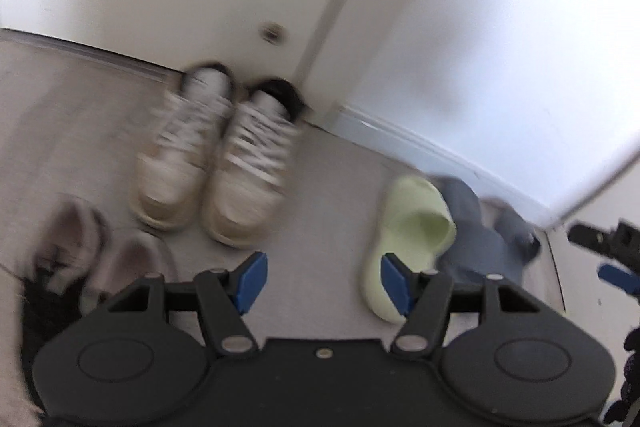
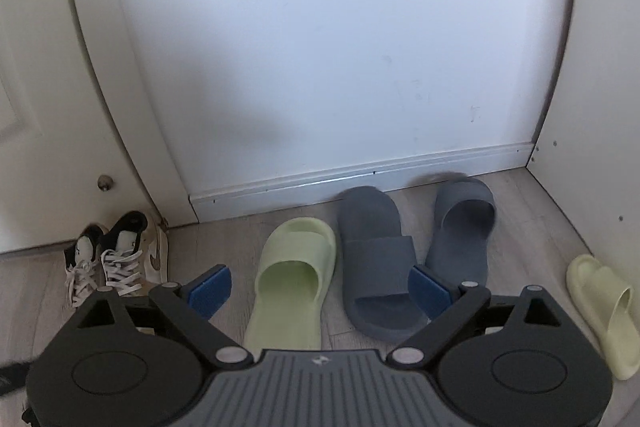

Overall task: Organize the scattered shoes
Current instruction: 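Swing both tools to the slides and grasp a pale green slide with the left gripper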

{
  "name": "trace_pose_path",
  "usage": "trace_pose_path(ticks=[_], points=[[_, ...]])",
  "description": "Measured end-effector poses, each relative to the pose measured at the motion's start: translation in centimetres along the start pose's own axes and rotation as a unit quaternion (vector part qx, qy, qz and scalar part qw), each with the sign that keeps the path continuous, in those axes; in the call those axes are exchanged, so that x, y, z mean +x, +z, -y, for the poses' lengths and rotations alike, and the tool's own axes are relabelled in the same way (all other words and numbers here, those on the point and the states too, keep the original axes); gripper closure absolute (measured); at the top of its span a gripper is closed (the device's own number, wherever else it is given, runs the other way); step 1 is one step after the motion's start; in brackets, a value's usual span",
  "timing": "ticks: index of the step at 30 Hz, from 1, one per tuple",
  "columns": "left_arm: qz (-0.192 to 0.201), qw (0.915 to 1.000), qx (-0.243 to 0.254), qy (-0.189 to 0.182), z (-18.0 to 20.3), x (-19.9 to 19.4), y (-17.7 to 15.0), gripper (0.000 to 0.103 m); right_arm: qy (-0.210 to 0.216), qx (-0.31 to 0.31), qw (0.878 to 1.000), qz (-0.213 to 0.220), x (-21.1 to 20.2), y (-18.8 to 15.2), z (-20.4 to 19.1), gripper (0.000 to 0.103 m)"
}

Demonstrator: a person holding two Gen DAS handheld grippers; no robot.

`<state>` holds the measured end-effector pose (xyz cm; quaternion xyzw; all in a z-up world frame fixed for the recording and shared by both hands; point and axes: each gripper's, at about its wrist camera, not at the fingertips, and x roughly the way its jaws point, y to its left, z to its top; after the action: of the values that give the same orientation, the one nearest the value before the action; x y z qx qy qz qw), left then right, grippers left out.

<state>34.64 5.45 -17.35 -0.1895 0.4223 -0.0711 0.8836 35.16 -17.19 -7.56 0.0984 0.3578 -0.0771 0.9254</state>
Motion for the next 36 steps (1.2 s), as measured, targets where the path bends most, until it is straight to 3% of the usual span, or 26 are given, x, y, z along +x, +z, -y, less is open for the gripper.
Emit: trace_pose_path(ticks=[4, 7, 13, 17, 20, 22, 24, 27, 30, 33, 36], points=[[-0.017, 0.9995, -0.015, -0.02, 3.0, 4.7, -1.9, 0.048, 0.023, -0.017, 0.999, 0.02, -0.1, -1.5, 2.7, 0.008], [-0.006, 0.9999, 0.005, -0.012, 5.5, 7.7, -2.1, 0.051, 0.038, -0.036, 0.998, 0.034, -0.2, -3.4, 5.7, 0.008], [0.024, 0.9963, 0.083, 0.003, 9.3, 15.4, 0.1, 0.056, 0.072, -0.004, 0.995, 0.066, 2.8, -7.9, 12.4, 0.008], [0.018, 0.9953, 0.095, 0.001, 10.0, 21.1, 1.5, 0.061, 0.093, 0.01, 0.992, 0.082, 4.9, -10.4, 14.9, 0.008], [0.019, 0.9946, 0.1, 0.021, 10.4, 23.2, 1.5, 0.061, 0.113, 0.014, 0.99, 0.079, 6.2, -11.4, 16.1, 0.008], [0.022, 0.9944, 0.097, 0.034, 10.7, 24.1, 1.6, 0.061, 0.121, 0.009, 0.99, 0.074, 6.7, -11.5, 16.4, 0.008], [0.024, 0.9945, 0.087, 0.053, 10.9, 24.9, 2.0, 0.07, 0.129, 0.001, 0.989, 0.067, 7.2, -11.4, 16.8, 0.008], [0.02, 0.9953, 0.082, 0.049, 11.0, 25.0, 2.4, 0.074, 0.125, 0.004, 0.989, 0.076, 7.3, -11.4, 17.6, 0.008], [0.008, 0.9951, 0.089, 0.043, 10.8, 24.2, 1.8, 0.076, 0.124, 0.044, 0.988, 0.076, 7.2, -12.2, 18.9, 0.008], [0.002, 0.993, 0.111, 0.039, 10.7, 22.9, 0.1, 0.076, 0.13, 0.074, 0.987, 0.066, 6.9, -13.0, 19.7, 0.008], [-0.008, 0.9926, 0.117, 0.033, 10.2, 20.3, -2.9, 0.076, 0.133, 0.06, 0.988, 0.056, 5.8, -14.1, 19.3, 0.008]])
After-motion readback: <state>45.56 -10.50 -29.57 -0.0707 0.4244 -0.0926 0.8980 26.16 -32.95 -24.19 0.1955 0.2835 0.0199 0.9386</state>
